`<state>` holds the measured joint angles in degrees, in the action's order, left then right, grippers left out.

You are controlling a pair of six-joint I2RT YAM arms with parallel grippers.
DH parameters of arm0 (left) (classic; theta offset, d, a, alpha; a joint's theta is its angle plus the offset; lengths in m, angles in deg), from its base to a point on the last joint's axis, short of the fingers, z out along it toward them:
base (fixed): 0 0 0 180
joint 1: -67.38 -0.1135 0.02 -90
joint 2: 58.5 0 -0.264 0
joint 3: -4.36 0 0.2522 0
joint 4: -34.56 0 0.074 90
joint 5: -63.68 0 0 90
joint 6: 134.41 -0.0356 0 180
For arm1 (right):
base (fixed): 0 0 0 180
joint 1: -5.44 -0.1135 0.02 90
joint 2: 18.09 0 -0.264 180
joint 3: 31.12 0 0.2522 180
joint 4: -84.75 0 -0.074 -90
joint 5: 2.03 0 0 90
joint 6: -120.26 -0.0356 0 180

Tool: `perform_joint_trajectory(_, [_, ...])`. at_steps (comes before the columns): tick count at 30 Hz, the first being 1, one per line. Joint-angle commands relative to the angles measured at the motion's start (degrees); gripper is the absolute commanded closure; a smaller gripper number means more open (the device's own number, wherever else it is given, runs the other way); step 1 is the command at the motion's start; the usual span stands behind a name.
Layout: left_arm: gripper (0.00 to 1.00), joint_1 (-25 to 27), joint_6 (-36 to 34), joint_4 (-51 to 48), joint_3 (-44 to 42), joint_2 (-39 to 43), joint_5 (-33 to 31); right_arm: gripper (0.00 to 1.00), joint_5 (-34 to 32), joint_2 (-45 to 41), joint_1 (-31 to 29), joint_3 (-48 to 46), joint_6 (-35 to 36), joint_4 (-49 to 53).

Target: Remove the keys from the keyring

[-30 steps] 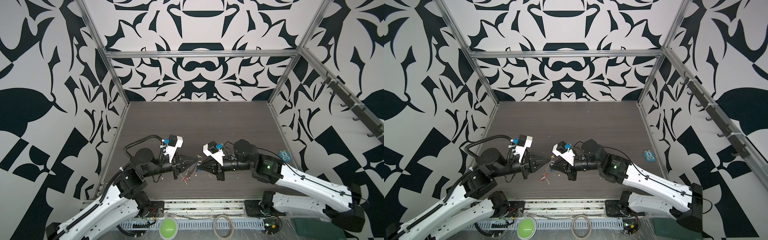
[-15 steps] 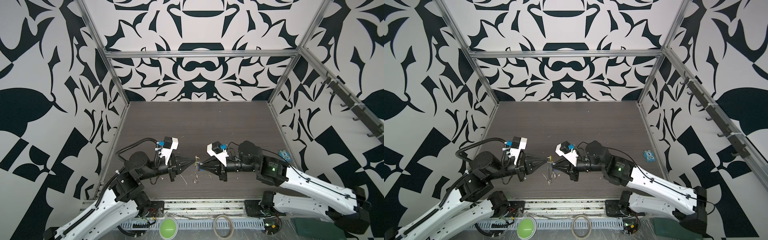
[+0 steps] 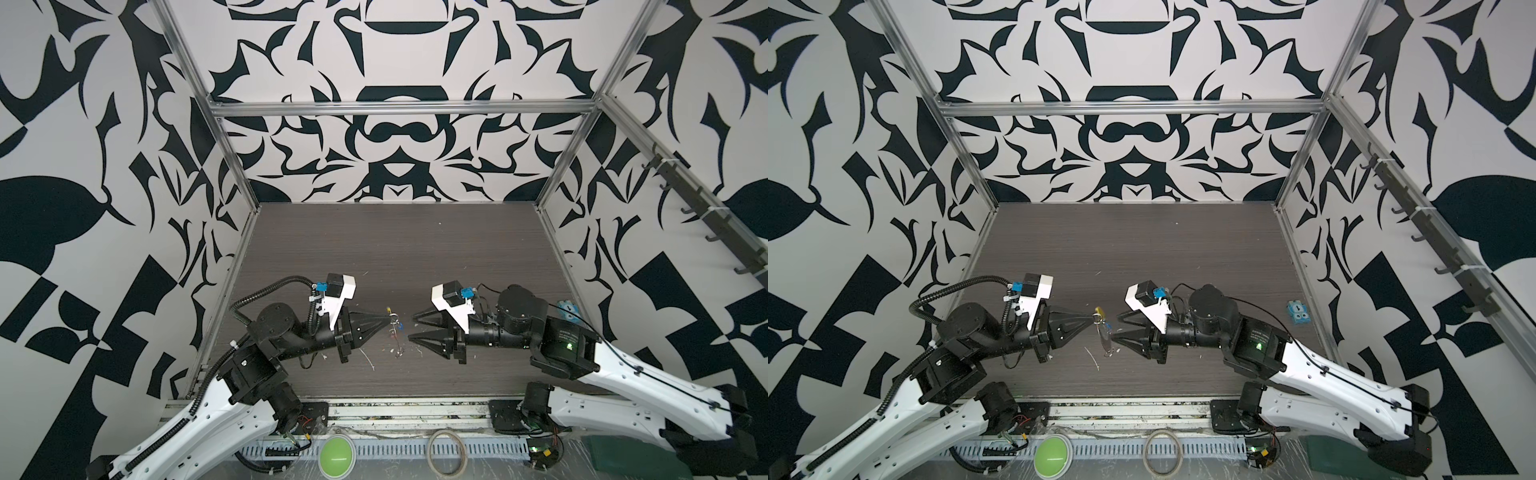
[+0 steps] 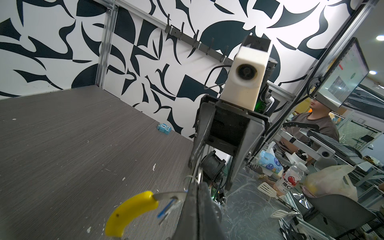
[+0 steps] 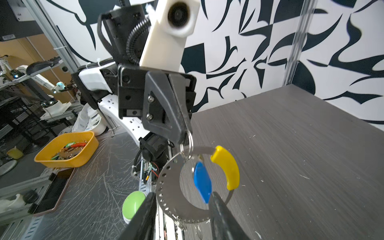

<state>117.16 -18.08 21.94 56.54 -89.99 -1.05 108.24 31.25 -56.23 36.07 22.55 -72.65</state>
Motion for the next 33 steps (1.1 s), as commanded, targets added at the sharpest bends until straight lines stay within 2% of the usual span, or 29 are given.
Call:
perform_joint_trajectory(1, [1.0, -0.12, -0.4, 2.71, -0.04, 0.93, 0.55, 0.54, -1.63, 1.55, -0.37, 2.88, -1.34, -6.41])
perform_joint_trajectory(11, [1.0, -0.12, -0.23, 2.97, -0.2, 0.72, 2.48, 0.48, -0.31, 3.39, -0.38, 2.72, -2.88, -11.82])
perform_joint_trajectory(19, [1.0, -0.08, 0.22, 3.95, -0.62, 0.47, 3.19, 0.47, 5.13, 5.55, -0.36, 2.63, -4.83, -12.47])
perform_joint_trajectory(33, [1.0, -0.12, -0.05, 3.25, -0.97, 1.6, 1.19, 0.71, 5.74, 4.64, -0.38, 1.59, -6.36, -10.6])
